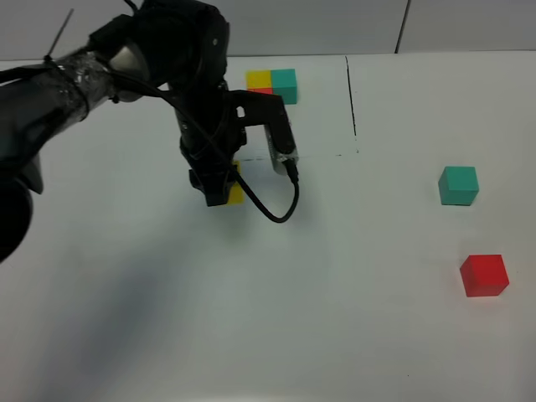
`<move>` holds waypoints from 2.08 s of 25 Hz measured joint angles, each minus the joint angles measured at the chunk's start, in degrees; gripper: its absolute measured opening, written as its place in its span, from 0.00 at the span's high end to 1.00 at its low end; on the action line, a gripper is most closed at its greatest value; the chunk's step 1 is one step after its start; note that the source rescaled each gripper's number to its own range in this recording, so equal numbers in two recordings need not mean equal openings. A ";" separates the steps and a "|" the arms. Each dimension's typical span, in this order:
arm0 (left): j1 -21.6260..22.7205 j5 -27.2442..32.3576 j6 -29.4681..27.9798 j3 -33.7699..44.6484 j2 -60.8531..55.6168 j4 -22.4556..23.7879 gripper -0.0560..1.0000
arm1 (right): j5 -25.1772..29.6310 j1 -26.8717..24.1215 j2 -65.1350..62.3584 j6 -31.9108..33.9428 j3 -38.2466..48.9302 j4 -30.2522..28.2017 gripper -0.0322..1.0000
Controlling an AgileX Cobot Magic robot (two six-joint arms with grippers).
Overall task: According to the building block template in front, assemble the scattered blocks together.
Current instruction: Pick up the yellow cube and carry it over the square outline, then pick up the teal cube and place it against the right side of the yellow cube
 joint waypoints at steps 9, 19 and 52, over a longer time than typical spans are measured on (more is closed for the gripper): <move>-4.07 0.00 0.69 -15.49 10.84 1.01 0.95 | 0.00 0.00 0.00 0.00 0.00 1.03 0.26; -5.47 0.00 1.00 -17.96 16.40 0.98 0.95 | 0.00 0.00 0.00 0.00 0.00 1.21 0.26; -5.46 0.00 -5.60 -18.21 16.29 0.00 0.13 | 0.00 0.00 0.00 0.00 0.00 1.32 0.26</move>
